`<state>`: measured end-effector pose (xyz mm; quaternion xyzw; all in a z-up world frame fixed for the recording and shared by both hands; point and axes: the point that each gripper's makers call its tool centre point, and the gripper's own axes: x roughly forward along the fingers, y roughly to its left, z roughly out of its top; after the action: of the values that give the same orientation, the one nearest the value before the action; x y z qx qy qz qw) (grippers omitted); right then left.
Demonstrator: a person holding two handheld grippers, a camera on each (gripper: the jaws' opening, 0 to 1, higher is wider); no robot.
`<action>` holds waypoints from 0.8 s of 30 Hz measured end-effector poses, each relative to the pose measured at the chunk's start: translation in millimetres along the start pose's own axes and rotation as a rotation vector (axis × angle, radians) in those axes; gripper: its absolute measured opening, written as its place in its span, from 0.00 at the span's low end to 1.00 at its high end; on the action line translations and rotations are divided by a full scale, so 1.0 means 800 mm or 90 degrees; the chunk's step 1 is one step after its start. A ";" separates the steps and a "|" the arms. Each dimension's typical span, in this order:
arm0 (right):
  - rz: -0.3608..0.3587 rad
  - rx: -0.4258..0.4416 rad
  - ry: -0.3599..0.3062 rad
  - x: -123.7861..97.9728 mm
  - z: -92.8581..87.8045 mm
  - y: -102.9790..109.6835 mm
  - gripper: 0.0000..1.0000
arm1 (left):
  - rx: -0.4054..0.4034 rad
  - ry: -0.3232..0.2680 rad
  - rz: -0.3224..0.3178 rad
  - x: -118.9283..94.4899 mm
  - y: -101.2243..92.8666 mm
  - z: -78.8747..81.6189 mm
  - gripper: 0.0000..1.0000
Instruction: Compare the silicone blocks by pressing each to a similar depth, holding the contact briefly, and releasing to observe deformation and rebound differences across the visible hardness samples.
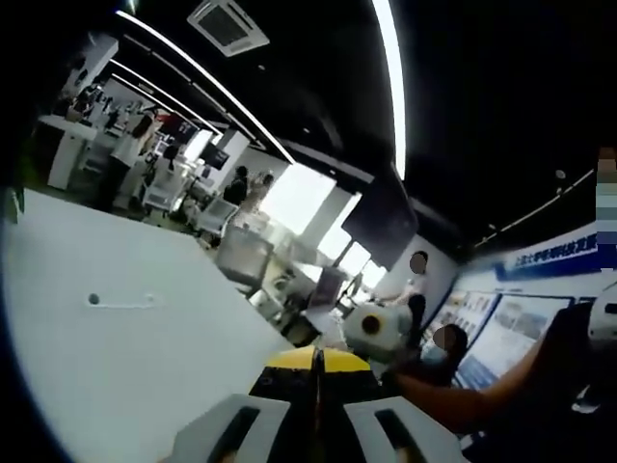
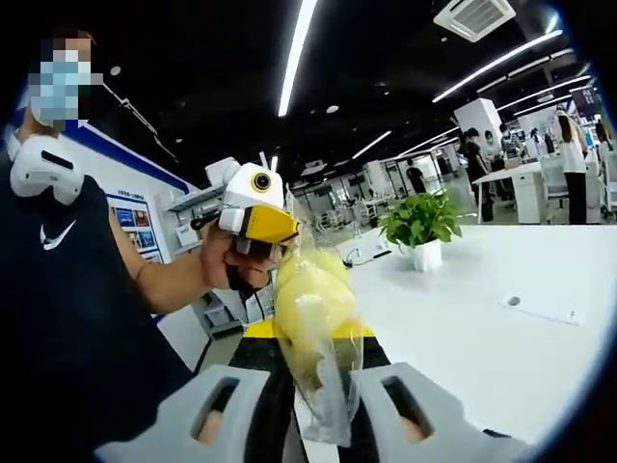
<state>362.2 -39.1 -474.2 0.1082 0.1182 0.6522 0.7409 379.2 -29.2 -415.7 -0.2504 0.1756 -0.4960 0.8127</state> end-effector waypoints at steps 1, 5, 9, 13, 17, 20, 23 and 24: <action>0.003 0.001 0.001 0.000 0.000 0.001 0.09 | -0.001 -0.001 0.001 0.000 0.000 0.000 0.00; -0.018 -0.038 -0.012 0.002 0.004 -0.006 0.15 | 0.005 -0.007 -0.002 0.001 -0.003 0.004 0.00; -0.066 -0.039 -0.028 0.001 0.007 -0.021 0.69 | 0.005 -0.018 0.006 -0.002 0.002 0.009 0.00; -0.109 -0.048 -0.058 -0.013 0.017 -0.033 0.96 | -0.004 -0.026 0.009 -0.005 0.007 0.011 0.00; -0.137 -0.067 -0.062 -0.028 0.022 -0.042 0.97 | -0.011 -0.025 0.007 -0.003 0.006 0.006 0.00; -0.154 -0.072 -0.056 -0.037 0.021 -0.049 0.97 | -0.013 -0.020 0.004 0.000 0.005 0.002 0.00; -0.168 -0.073 -0.054 -0.044 0.019 -0.054 0.97 | -0.010 -0.017 0.003 0.002 0.005 0.002 0.00; -0.171 -0.073 -0.054 -0.046 0.018 -0.055 0.97 | -0.009 -0.017 0.003 0.002 0.005 0.002 0.00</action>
<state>403.9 -81.2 -473.1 0.0764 0.0631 0.5475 0.8309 383.5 -29.3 -416.7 -0.2624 0.1688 -0.4896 0.8142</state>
